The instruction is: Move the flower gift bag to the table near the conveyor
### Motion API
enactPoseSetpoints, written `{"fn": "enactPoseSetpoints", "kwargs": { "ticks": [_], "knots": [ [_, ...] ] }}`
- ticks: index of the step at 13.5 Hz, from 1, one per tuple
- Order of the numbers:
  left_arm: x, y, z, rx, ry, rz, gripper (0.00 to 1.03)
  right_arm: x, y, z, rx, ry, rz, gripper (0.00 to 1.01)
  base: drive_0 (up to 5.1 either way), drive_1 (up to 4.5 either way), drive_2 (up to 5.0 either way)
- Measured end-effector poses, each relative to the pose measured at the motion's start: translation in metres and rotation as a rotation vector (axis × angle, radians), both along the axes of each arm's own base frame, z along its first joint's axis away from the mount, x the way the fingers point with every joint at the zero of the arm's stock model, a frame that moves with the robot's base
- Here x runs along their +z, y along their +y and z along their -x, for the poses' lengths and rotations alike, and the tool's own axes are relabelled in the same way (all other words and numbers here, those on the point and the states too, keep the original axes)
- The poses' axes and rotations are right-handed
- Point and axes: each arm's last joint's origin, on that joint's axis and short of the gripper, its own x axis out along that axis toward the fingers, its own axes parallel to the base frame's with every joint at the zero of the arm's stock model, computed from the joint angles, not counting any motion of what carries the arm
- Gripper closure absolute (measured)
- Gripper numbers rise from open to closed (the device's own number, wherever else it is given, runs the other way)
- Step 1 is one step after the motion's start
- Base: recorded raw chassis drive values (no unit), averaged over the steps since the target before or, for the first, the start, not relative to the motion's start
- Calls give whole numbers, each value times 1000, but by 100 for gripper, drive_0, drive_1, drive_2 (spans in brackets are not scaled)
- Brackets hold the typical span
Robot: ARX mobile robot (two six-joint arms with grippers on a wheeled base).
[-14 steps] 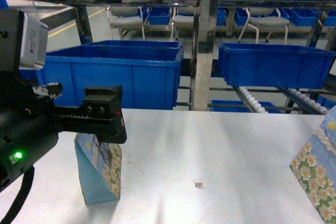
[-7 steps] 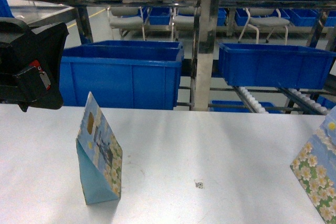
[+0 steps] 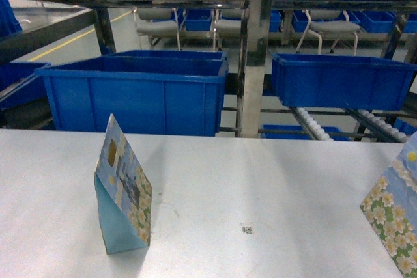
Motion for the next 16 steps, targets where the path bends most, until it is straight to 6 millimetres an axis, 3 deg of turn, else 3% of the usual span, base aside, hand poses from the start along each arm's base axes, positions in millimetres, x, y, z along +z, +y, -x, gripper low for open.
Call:
{"fn": "enactPoseSetpoints", "kwargs": {
  "ticks": [1, 2, 6, 8, 16],
  "knots": [
    [4, 3, 4, 2, -18, 4, 100, -1, 0, 0, 0, 10, -1, 97, 0, 0, 0],
    [2, 7, 10, -4, -6, 5, 101, -1, 0, 0, 0, 13, -1, 99, 0, 0, 0],
    [5, 24, 27, 9, -14, 8, 101, -1, 0, 0, -1, 11, -1, 99, 0, 0, 0],
    [10, 24, 42, -5, -32, 8, 101, -1, 0, 0, 0, 11, -1, 99, 0, 0, 0],
    [11, 24, 55, -4, -37, 8, 101, -1, 0, 0, 0, 11, -1, 99, 0, 0, 0]
  ]
}}
